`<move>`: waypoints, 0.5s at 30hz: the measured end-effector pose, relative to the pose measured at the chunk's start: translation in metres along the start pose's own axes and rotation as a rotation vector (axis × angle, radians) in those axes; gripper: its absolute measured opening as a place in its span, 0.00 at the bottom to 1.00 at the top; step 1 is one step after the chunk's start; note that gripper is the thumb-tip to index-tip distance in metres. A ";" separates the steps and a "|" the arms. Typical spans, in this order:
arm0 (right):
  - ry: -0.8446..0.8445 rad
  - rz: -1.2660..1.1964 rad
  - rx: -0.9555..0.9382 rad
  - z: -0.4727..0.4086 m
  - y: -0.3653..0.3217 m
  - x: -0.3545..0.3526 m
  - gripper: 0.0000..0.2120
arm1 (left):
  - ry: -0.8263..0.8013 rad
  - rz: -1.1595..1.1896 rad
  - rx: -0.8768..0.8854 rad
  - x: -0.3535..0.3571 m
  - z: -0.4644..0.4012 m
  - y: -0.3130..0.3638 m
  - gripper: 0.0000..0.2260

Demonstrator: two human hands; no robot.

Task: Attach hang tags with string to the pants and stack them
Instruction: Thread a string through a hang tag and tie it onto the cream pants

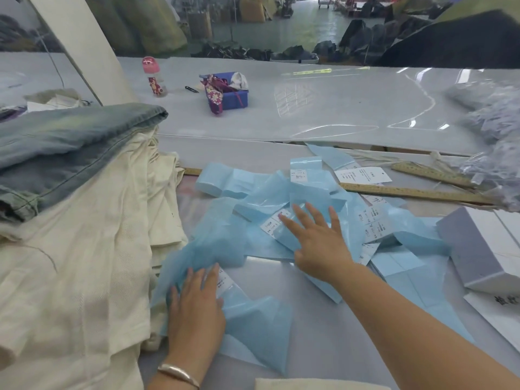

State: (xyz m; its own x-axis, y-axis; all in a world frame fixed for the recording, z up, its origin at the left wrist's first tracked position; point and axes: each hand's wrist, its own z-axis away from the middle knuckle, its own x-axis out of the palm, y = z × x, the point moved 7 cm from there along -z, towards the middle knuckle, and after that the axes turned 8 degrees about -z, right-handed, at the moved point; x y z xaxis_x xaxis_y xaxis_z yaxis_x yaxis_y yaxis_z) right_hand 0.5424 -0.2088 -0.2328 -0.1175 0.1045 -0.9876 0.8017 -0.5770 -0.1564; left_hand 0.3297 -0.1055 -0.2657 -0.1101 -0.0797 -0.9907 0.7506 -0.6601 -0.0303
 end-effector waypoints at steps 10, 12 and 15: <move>-0.043 0.241 0.170 -0.018 0.011 -0.004 0.13 | 0.082 0.262 0.240 -0.006 0.001 0.042 0.27; -0.038 0.059 0.126 -0.028 0.004 -0.001 0.12 | 0.117 0.326 0.227 -0.009 0.002 0.047 0.20; -0.066 -0.289 0.324 -0.035 0.016 0.002 0.15 | 0.163 0.278 0.119 -0.015 -0.003 0.049 0.18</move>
State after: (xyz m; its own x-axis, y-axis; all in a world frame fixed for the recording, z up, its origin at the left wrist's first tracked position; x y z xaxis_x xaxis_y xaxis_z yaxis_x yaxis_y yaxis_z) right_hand 0.5757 -0.1895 -0.2368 -0.3559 0.2527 -0.8997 0.5064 -0.7570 -0.4129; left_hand 0.3698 -0.1349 -0.2528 0.2010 -0.1546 -0.9673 0.6551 -0.7129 0.2501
